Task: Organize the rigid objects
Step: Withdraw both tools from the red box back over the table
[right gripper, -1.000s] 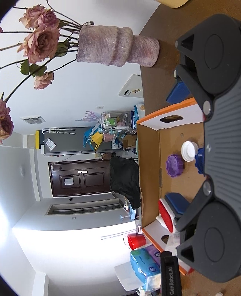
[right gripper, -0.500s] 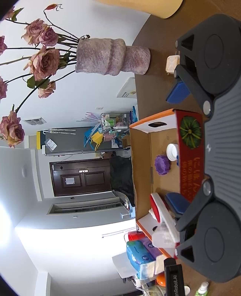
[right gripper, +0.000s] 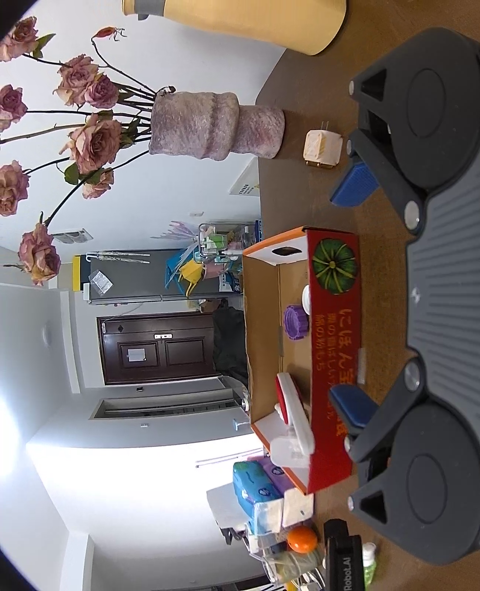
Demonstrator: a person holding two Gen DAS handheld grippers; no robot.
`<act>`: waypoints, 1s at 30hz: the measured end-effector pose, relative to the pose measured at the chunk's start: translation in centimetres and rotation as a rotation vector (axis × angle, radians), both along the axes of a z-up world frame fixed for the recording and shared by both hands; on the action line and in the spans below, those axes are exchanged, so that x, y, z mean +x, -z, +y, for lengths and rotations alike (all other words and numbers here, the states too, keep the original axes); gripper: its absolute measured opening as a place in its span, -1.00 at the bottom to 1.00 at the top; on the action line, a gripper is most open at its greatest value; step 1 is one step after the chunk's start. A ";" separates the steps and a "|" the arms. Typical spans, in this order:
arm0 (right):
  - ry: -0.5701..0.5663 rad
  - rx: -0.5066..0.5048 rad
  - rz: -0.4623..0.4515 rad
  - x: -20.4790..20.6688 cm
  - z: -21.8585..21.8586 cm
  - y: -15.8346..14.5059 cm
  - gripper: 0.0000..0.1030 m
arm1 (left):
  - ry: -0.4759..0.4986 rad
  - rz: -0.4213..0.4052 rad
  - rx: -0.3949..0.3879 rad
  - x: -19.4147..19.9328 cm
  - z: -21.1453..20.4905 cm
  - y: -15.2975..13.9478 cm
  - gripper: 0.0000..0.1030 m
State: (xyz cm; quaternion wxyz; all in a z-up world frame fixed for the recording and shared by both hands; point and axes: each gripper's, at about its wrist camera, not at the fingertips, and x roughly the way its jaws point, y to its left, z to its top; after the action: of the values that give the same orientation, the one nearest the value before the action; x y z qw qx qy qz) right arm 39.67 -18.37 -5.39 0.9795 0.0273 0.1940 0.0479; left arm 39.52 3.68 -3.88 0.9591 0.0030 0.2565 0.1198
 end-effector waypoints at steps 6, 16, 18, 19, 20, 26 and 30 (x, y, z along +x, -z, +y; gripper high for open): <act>0.007 -0.005 -0.003 -2.2 -0.4 0.3 1.00 | 0.008 0.005 0.005 -1.9 -0.5 0.2 1.00; 0.027 -0.011 0.007 -5.3 -1.1 1.1 1.00 | 0.012 0.010 -0.008 -4.9 -0.9 0.6 1.00; 0.031 -0.015 0.008 -5.8 -1.2 1.3 1.00 | 0.014 0.014 -0.016 -5.4 -1.0 0.8 1.00; 0.034 -0.018 0.010 -6.1 -1.3 1.4 1.00 | 0.019 0.019 -0.015 -5.6 -1.1 1.0 1.00; 0.037 -0.020 0.012 -6.3 -1.4 1.5 1.00 | 0.022 0.022 -0.012 -5.7 -1.3 1.1 1.00; 0.052 -0.028 0.016 -7.5 -2.1 1.7 1.00 | 0.035 0.018 -0.009 -6.7 -1.8 1.1 1.00; 0.061 -0.034 0.029 -7.9 -2.6 1.8 1.00 | 0.037 0.025 -0.010 -6.9 -1.9 1.2 1.00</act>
State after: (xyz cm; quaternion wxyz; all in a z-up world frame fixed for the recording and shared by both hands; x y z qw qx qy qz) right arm 31.76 -21.01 -7.20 0.9779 0.0171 0.2078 0.0141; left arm 32.64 1.80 -5.05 0.9579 0.0046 0.2689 0.1008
